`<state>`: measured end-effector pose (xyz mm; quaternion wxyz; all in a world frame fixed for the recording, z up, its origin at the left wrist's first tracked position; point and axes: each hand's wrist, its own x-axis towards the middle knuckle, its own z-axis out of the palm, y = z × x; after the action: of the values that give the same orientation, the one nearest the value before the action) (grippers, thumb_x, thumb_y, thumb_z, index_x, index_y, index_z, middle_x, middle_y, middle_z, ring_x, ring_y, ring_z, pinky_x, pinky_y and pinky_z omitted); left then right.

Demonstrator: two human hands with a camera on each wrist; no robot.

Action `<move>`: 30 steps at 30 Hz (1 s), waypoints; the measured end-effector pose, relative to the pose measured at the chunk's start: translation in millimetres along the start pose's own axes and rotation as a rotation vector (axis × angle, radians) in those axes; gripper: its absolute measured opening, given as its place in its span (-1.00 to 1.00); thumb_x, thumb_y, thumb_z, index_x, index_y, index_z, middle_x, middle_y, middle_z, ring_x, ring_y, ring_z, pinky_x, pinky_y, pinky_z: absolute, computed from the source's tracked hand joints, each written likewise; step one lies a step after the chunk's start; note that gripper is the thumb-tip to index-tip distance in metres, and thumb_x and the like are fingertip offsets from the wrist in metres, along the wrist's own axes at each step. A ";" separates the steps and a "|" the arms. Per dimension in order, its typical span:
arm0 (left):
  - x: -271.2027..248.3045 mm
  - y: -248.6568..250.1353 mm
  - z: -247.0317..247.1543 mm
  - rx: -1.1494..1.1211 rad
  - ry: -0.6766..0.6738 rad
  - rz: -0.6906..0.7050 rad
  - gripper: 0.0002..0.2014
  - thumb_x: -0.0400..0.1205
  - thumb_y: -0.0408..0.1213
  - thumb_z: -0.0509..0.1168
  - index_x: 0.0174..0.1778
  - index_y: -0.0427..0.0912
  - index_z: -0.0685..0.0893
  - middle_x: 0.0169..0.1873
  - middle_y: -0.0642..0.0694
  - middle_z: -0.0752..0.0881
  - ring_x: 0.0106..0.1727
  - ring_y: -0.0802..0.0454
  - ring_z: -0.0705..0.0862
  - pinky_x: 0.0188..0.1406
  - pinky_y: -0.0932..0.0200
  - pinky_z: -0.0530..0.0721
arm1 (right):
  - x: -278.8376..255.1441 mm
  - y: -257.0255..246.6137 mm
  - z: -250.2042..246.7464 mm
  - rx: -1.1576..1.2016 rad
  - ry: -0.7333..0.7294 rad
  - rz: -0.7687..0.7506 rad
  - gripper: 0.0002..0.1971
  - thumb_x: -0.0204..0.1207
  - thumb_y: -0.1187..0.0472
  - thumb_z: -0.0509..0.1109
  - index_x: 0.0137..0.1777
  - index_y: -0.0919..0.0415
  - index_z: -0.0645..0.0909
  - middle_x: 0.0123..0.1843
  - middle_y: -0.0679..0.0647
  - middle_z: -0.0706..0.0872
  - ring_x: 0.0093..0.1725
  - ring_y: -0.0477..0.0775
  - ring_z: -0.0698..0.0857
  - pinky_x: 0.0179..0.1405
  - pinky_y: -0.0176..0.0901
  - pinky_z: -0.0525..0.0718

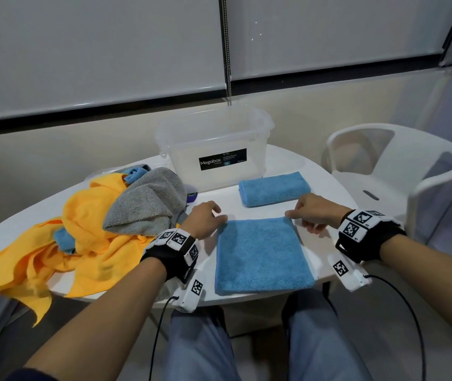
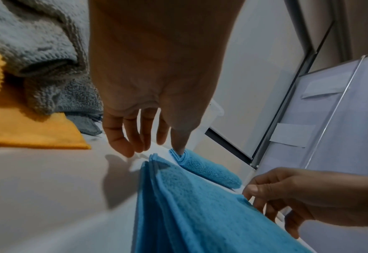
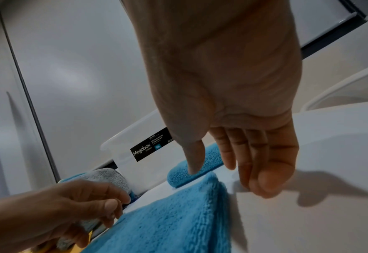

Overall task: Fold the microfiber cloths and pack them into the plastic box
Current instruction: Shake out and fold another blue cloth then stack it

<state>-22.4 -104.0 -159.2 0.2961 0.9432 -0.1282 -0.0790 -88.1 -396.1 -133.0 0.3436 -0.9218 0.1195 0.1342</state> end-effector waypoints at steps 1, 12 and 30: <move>0.0 1.0 1.7 0.032 -0.029 0.009 -0.63 0.64 -0.02 0.41 0.27 -0.15 0.65 0.08 -0.14 0.74 0.00 -0.05 0.65 -0.04 0.14 0.53 | 0.1 0.6 2.4 -0.005 -0.017 -0.007 -0.62 0.60 0.00 0.45 -0.24 0.33 0.59 -0.39 0.27 0.63 -0.47 0.16 0.57 -0.51 -0.15 0.60; 3.3 7.0 7.2 0.044 -0.089 0.046 -0.93 0.59 -0.26 0.44 -0.06 -0.11 0.70 -0.13 -0.06 0.71 -0.05 -0.01 0.66 -0.23 0.22 0.51 | 10.3 -4.4 24.3 -0.088 0.052 -0.121 -0.82 0.48 0.23 0.58 -0.12 0.29 0.63 -0.28 0.15 0.67 -0.40 0.05 0.63 -0.43 -0.19 0.57; -77.1 67.1 0.2 0.282 -0.428 0.399 -0.75 0.49 0.04 0.55 -0.11 -0.05 0.76 -0.19 0.09 0.79 -0.13 0.10 0.73 -0.07 0.17 0.71 | -83.1 -38.6 21.9 -0.552 -0.276 -0.423 -0.58 0.29 -0.19 0.66 -0.02 0.08 0.72 -0.12 -0.09 0.77 -0.15 -0.07 0.68 -0.21 -0.23 0.59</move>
<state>-109.1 -135.0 -114.9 0.1385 0.8932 -0.3796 -0.1972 -157.4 -342.5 -98.4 0.1153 -0.9572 -0.1620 0.2104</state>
